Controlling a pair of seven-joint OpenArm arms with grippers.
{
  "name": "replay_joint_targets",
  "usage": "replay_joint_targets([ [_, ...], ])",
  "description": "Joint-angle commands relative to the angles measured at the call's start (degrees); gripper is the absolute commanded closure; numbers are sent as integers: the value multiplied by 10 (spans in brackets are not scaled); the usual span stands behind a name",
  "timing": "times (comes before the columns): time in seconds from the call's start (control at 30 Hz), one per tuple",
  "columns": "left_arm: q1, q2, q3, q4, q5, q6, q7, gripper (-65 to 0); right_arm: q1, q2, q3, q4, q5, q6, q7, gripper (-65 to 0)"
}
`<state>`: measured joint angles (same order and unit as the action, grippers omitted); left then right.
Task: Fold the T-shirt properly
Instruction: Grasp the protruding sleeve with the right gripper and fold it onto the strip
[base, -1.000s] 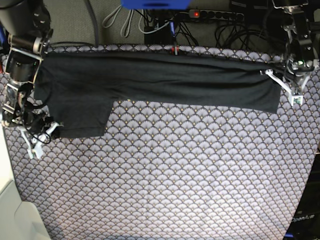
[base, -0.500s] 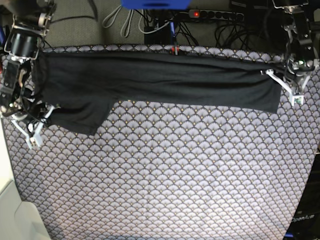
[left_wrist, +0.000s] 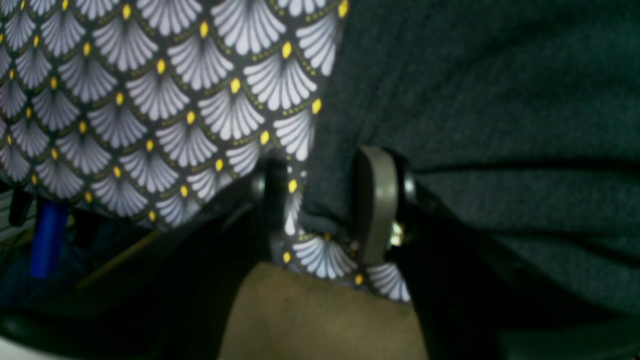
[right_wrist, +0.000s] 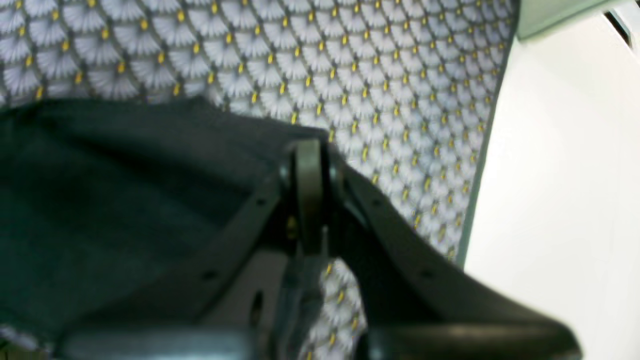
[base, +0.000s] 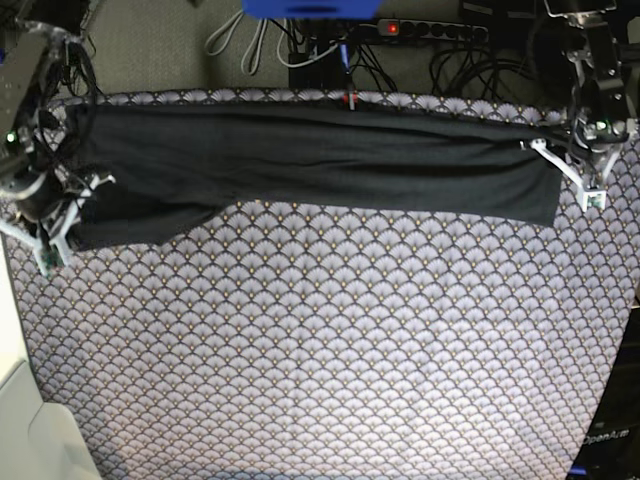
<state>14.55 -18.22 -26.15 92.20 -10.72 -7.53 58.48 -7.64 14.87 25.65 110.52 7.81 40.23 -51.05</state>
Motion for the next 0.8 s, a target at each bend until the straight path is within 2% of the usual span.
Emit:
replay_joint_targets([
  [0.0, -2, -9, -3, 7, 2, 2, -3, -230, -1, 5, 13, 20, 1, -2, 5, 0],
  [0.53, -2, -11, -3, 9, 2, 2, -3, -230, -84, -4, 74, 31, 1, -2, 3, 0],
  [0.77, -2, -11, -3, 9, 2, 2, -3, -230, -117, -16, 74, 31, 1, -2, 6, 0],
])
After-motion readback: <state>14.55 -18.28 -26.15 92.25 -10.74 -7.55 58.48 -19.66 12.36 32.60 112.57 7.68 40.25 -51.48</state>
